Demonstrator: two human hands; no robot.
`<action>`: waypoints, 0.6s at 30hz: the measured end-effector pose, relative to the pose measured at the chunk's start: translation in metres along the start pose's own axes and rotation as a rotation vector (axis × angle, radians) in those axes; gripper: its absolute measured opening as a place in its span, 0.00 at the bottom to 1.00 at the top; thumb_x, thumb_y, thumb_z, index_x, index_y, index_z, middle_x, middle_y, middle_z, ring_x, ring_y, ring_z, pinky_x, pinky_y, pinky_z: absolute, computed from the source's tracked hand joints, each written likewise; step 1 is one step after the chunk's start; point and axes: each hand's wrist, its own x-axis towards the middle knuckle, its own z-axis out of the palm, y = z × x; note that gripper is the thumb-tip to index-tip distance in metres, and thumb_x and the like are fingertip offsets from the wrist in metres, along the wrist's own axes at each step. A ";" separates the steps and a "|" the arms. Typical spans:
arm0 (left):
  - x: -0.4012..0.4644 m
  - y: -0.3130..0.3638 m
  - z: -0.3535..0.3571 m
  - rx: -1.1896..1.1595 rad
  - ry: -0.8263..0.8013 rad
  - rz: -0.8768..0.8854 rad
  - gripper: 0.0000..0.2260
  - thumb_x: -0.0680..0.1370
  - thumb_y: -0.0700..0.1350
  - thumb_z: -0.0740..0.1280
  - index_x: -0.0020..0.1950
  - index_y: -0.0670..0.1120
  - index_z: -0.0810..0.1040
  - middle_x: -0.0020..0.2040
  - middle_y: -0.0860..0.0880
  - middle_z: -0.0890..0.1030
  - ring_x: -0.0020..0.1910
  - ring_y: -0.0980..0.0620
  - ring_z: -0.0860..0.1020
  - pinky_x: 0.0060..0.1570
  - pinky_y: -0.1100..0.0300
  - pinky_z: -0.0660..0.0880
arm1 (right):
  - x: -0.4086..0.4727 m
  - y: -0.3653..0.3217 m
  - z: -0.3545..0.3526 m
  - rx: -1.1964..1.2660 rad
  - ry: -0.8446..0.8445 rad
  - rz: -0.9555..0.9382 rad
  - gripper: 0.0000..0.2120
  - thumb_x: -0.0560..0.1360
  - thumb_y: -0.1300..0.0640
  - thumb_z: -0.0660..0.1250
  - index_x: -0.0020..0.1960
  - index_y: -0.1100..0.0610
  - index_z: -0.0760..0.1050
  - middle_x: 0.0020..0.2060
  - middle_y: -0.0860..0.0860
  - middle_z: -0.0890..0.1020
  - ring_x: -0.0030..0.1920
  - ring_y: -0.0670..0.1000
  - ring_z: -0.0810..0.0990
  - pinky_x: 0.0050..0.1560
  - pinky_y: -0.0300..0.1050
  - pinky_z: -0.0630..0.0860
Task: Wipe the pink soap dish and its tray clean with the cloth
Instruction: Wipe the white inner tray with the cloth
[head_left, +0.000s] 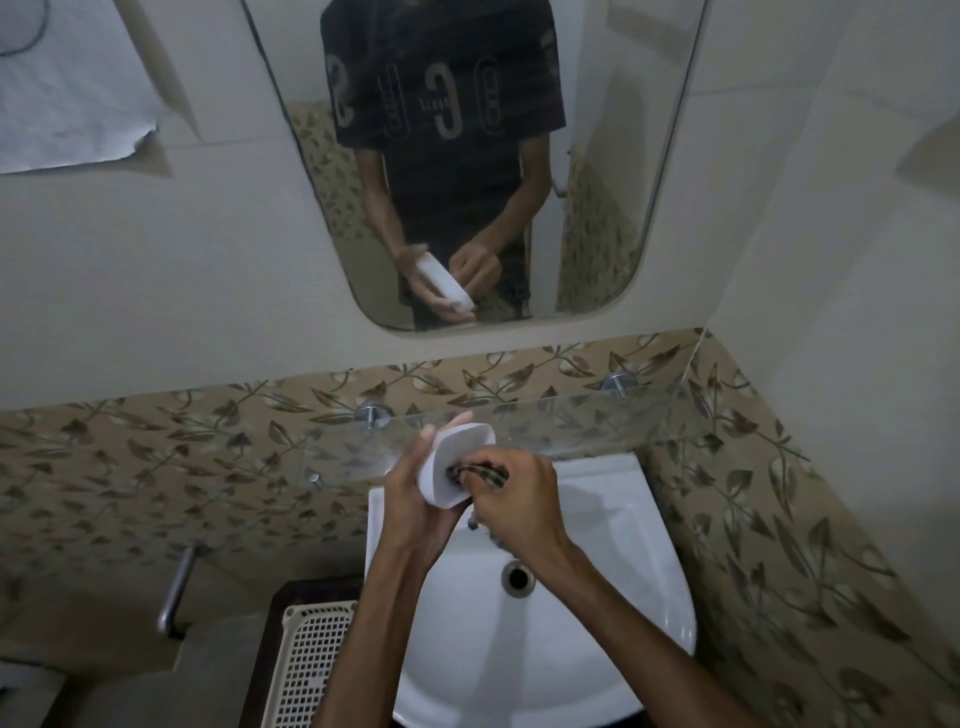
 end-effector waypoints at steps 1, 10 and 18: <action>0.000 0.000 0.001 0.038 0.013 -0.001 0.40 0.63 0.62 0.80 0.70 0.44 0.80 0.61 0.35 0.81 0.52 0.43 0.82 0.49 0.50 0.78 | 0.004 0.001 -0.002 -0.007 0.023 0.019 0.06 0.74 0.62 0.74 0.47 0.52 0.87 0.34 0.42 0.85 0.30 0.43 0.83 0.30 0.34 0.77; -0.004 -0.017 0.002 -0.038 0.119 0.113 0.31 0.69 0.53 0.70 0.70 0.42 0.79 0.53 0.38 0.84 0.47 0.44 0.84 0.43 0.53 0.82 | -0.008 -0.006 0.006 0.114 -0.137 0.122 0.04 0.70 0.55 0.79 0.44 0.52 0.88 0.39 0.43 0.88 0.41 0.41 0.87 0.45 0.39 0.84; -0.004 -0.021 -0.005 -0.025 0.124 0.141 0.31 0.71 0.53 0.68 0.72 0.41 0.78 0.59 0.36 0.81 0.54 0.41 0.82 0.52 0.51 0.80 | -0.017 -0.012 0.013 0.108 -0.119 0.024 0.06 0.71 0.57 0.76 0.47 0.51 0.89 0.41 0.43 0.89 0.42 0.40 0.87 0.48 0.39 0.84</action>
